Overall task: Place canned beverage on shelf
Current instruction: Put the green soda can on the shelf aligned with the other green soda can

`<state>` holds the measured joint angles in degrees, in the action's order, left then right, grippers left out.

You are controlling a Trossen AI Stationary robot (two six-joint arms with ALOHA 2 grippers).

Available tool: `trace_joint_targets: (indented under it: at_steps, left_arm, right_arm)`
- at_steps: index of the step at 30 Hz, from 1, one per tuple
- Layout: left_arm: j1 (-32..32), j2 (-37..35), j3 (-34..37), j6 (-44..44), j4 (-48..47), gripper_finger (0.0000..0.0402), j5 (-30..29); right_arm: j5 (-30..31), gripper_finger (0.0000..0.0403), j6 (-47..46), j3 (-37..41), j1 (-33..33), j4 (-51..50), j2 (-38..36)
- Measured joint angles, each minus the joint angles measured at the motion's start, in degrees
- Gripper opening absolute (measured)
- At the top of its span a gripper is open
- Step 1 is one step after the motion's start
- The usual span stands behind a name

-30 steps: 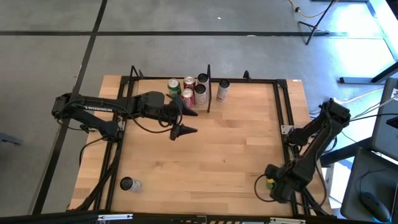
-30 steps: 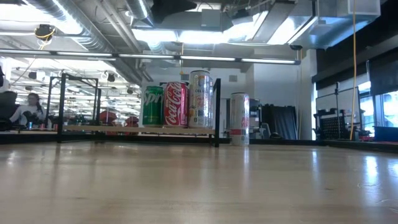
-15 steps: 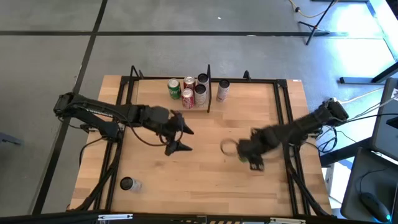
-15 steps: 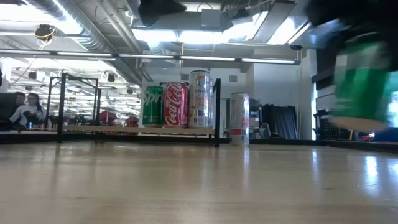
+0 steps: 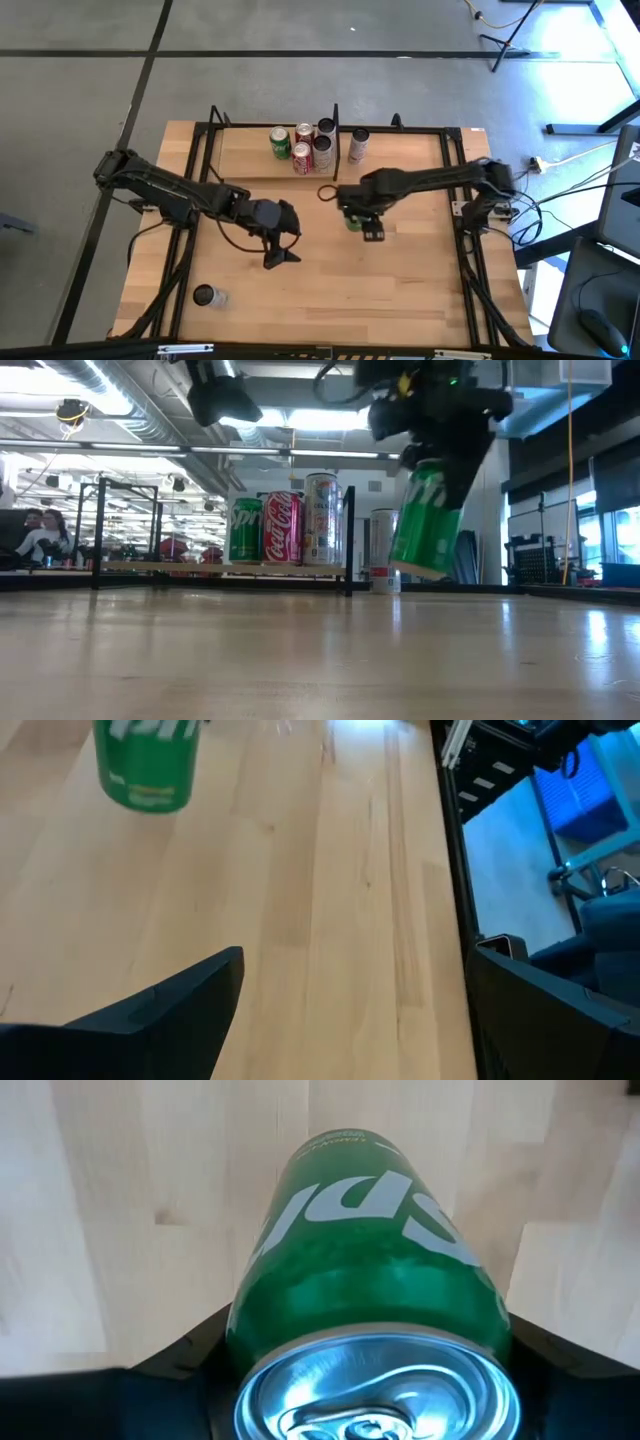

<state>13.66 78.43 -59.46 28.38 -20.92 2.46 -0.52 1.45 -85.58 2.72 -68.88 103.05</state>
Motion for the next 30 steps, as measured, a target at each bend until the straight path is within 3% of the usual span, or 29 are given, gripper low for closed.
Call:
trace_joint_targets:
  at_steps: [7,16,18,24,30]
  left_arm:
    - [0.2,0.0,0.0,0.0,1.3,0.0373,0.1]
    - [0.8,0.0,0.0,0.0,1.5,0.0373,0.1]
    - [0.8,0.0,0.0,0.0,1.5,0.0373,0.0]
    - [0.8,0.0,0.0,0.0,1.7,0.0373,0.0]
    - [0.8,0.0,0.0,0.0,1.7,0.0373,-3.1]
  right_arm:
    - [-3.1,0.0272,3.4,-3.7,-0.1,0.4,6.7]
    - [-3.2,0.0272,3.5,-3.9,-0.1,1.5,8.2]
    - [-3.2,0.0287,3.5,-3.8,-0.1,2.6,8.2]
    - [-3.2,0.0385,3.2,-3.7,-0.1,3.8,8.1]
    - [-4.4,0.0357,3.1,-3.6,-0.1,2.2,6.1]
